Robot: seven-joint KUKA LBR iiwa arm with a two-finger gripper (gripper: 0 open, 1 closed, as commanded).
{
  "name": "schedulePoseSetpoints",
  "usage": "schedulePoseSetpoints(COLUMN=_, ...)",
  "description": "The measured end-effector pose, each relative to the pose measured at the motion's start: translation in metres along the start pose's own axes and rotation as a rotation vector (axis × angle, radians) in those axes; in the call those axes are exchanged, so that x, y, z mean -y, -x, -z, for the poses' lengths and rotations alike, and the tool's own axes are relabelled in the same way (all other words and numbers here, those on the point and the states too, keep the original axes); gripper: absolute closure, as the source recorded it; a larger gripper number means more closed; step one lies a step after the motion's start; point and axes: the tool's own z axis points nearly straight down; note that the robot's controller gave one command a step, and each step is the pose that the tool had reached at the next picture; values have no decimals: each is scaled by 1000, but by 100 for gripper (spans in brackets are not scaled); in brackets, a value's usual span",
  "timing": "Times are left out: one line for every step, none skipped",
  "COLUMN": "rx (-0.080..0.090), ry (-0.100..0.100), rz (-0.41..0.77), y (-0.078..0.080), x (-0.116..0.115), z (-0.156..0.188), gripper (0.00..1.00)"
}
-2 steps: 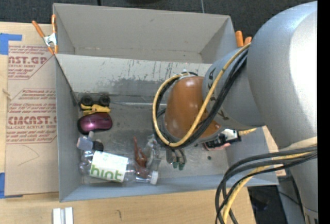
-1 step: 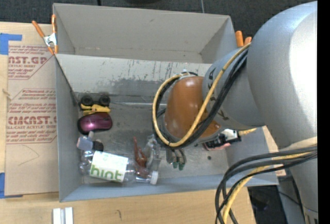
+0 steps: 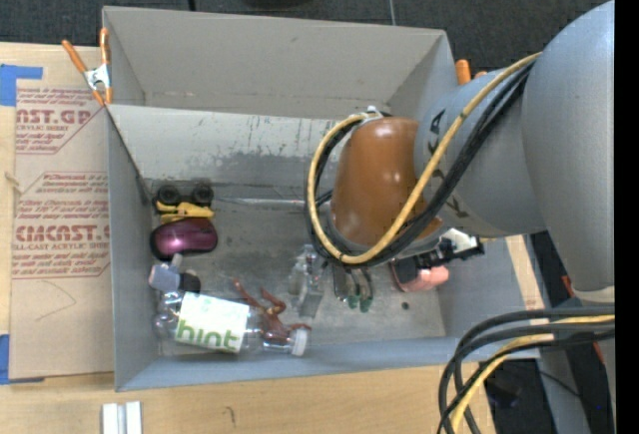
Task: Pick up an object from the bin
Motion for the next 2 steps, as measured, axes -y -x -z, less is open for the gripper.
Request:
schedulePoseSetpoints(rx=8, ry=1, rz=50, y=30, x=16, z=21, gripper=0)
schedulePoseSetpoints(rx=8, ry=1, rz=50, y=30, x=16, z=21, gripper=0)
